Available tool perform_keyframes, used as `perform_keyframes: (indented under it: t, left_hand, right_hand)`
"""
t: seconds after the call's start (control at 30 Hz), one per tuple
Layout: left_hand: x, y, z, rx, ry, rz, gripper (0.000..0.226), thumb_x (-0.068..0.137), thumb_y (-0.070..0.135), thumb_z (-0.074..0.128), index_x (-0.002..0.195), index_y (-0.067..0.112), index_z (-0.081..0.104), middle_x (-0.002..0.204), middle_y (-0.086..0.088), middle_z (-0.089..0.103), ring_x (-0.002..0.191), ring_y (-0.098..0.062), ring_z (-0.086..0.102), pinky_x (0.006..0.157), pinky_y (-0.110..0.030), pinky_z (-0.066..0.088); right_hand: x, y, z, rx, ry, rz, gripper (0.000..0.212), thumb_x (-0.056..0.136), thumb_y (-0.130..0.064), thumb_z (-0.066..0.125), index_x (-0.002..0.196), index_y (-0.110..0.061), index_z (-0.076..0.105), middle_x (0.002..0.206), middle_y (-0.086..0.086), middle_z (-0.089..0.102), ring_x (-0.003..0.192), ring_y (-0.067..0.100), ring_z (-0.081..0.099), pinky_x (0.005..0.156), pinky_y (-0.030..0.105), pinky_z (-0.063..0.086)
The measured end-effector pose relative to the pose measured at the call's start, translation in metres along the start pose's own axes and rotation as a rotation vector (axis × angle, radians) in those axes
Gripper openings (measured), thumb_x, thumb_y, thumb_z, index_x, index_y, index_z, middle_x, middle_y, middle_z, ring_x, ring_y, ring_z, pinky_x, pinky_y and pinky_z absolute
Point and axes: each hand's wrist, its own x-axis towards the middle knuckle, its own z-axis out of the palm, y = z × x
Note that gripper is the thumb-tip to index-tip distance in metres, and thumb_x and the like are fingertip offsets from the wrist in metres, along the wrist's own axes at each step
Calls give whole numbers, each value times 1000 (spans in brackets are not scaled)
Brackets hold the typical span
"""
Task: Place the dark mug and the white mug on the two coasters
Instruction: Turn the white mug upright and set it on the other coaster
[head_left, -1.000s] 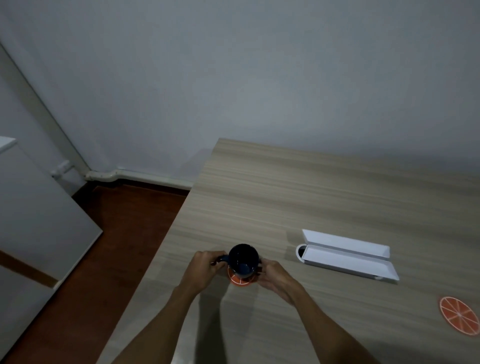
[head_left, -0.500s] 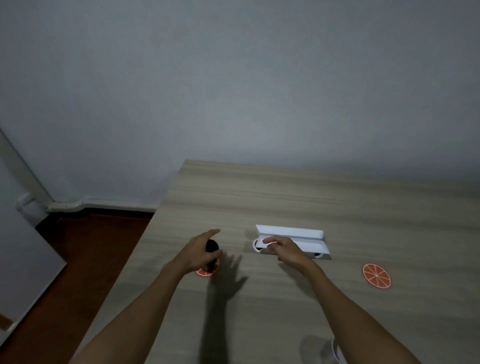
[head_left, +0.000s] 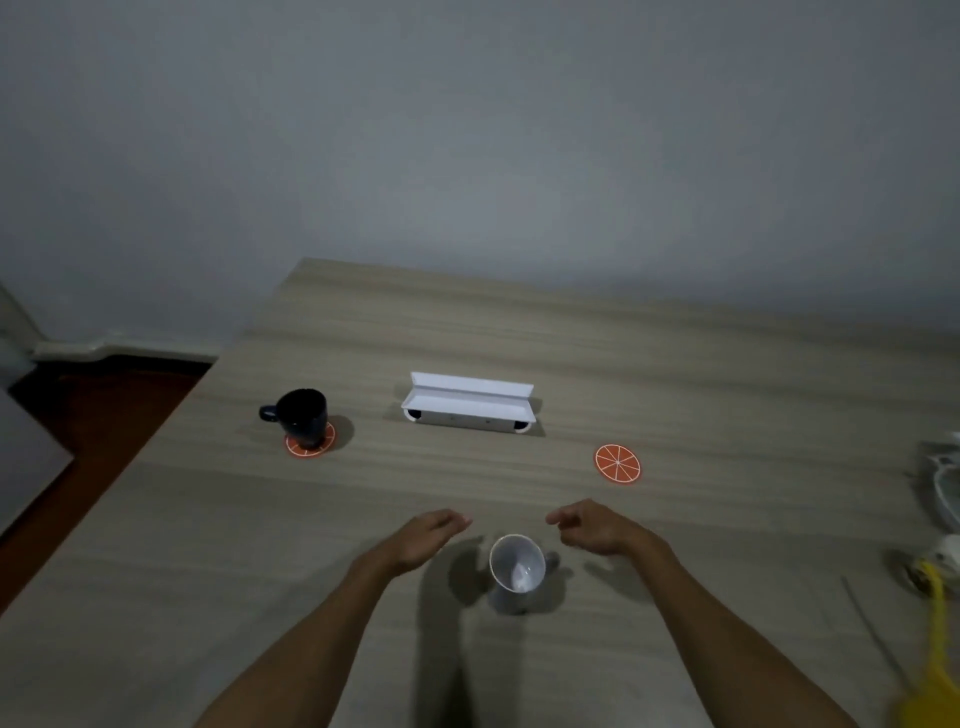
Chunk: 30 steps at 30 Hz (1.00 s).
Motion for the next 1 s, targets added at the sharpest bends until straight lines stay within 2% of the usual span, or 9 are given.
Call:
perform_keyframes:
  t: [0.17,0.2,0.27,0.33,0.43,0.5,0.63,0.73,1.0]
  left_hand:
    - [4,-20,68,-162,-54,-131,37,105,38,38,128,23,62,138,-6,61,125,-21,57,112,-37,41]
    - [4,-19,76,-201,-41,-150,35,106,36,34,123,24,63,133,-6,63,118,-17,60,105,-29,46]
    - [7,-11,86,-320,0,-222,38,109,33,27,113,18,61,111,-5,68,91,-8,63,72,-8,52]
    - [7,-1,89,-425,22,-282,44,109,35,20,109,17,59,97,-4,65,78,-4,58,53,-6,50]
    - [7,2,89,-539,38,-341,47,107,42,21,114,18,62,106,-8,65,84,-9,60,71,-21,49]
    - [9,1,90,-583,68,-376,40,106,41,30,112,20,63,101,-6,66,85,-13,60,75,-27,49]
    - [9,7,82,-692,24,-463,54,103,47,37,100,-1,61,82,-15,60,75,-24,59,72,-34,52]
    - [13,16,70,-807,0,-457,59,102,47,41,99,-9,60,87,-20,58,79,-33,60,72,-43,57]
    - [34,51,33,-828,-60,-396,51,104,41,39,88,-5,56,83,-17,57,76,-30,58,66,-39,52]
  right_hand:
    - [-1,29,34,-8,-26,-99,40,83,-11,63,122,-19,65,125,3,67,105,12,60,93,24,45]
    - [-1,31,39,8,18,-126,37,82,-12,64,118,-19,68,119,3,70,100,10,62,92,24,47]
    - [2,36,47,29,115,-168,26,81,-14,65,105,-20,73,105,3,75,91,12,66,88,29,53]
    - [3,40,51,50,164,-180,19,80,-15,64,95,-20,75,93,3,76,84,16,68,81,30,55]
    - [3,41,54,93,175,-198,16,78,-18,67,91,-21,76,86,2,77,80,16,70,76,30,54]
    - [1,40,51,118,175,-222,15,77,-19,71,91,-20,77,84,1,78,80,13,71,77,30,54]
    - [-6,34,39,169,183,-259,12,76,-17,75,87,-22,78,81,-3,78,77,6,72,80,30,57]
    - [-13,24,26,179,203,-282,12,79,-17,73,90,-20,78,84,-4,78,78,4,71,80,25,56]
    - [-23,4,-8,230,395,-265,15,74,-20,76,88,-21,78,87,-6,78,83,5,71,78,26,54]
